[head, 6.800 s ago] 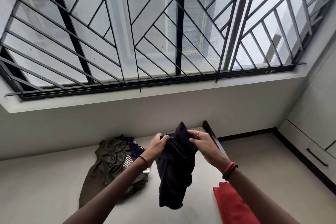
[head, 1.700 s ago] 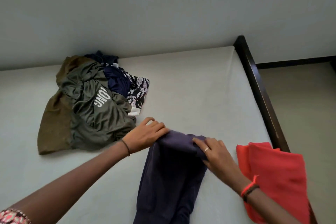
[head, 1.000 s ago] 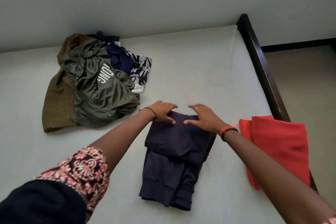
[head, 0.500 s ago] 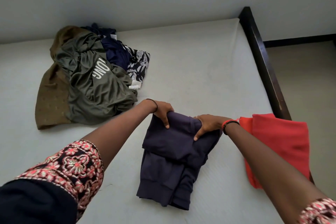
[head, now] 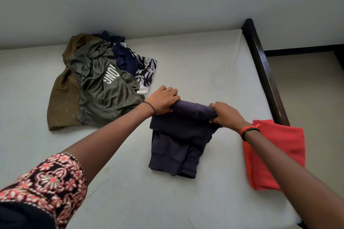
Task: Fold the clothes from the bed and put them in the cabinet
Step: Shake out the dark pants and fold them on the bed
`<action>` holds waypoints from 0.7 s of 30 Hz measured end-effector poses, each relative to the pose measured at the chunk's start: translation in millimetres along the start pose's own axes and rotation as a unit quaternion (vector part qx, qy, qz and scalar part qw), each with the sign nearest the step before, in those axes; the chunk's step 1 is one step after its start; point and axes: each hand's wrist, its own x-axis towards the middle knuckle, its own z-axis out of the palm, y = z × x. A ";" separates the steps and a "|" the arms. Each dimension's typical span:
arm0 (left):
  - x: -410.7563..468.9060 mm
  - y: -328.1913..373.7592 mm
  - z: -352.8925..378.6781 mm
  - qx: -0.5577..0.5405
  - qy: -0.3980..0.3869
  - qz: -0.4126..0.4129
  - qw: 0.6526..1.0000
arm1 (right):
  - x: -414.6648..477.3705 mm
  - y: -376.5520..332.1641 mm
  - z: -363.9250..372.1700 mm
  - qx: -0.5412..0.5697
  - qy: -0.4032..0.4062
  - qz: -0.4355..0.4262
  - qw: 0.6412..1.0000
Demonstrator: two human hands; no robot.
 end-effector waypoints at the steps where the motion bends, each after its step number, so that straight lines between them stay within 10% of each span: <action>1: -9.8 4.4 -0.4 0.016 0.058 0.003 0.998 | -9.1 -3.9 1.5 -0.048 0.065 -0.022 0.996; 7: -107.0 57.3 37.6 -0.005 0.206 0.017 0.978 | -98.8 -40.1 70.0 -0.146 0.301 -0.140 0.932; 11: -171.7 96.7 80.3 -0.004 0.188 0.031 0.982 | -158.4 -63.7 138.6 -0.147 0.266 -0.144 0.942; 18: -220.9 135.3 132.6 -0.075 -0.063 -0.048 0.994 | -180.3 -72.1 192.2 -0.099 0.081 -0.099 0.987; 21: -210.6 131.8 121.1 -0.077 0.027 -0.027 0.996 | -161.5 -74.9 169.8 -0.008 0.123 -0.109 0.986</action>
